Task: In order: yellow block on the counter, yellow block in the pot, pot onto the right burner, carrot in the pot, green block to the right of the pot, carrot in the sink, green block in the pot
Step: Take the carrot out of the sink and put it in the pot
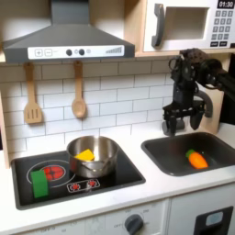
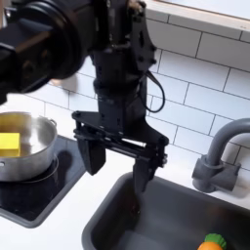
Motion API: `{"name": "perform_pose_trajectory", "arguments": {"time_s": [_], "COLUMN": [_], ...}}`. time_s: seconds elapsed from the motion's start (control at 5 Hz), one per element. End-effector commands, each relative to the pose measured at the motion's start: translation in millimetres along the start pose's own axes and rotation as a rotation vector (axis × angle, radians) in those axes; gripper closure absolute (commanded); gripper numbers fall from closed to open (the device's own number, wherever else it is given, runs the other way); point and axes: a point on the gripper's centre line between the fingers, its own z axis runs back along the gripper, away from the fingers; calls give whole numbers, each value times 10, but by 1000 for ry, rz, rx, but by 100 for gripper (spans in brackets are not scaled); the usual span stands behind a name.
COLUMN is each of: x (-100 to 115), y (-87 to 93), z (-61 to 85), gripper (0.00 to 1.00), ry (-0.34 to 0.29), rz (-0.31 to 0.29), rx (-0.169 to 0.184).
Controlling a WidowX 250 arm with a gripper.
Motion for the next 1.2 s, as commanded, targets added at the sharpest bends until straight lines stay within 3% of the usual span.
{"name": "perform_pose_trajectory", "arguments": {"time_s": [0.0, 1.0], "x": [14, 174], "y": [-128, -682], "z": [-199, -789], "gripper": [0, 0], "ry": [20, 100], "rz": [-3, -154], "rx": [2, -22]}}
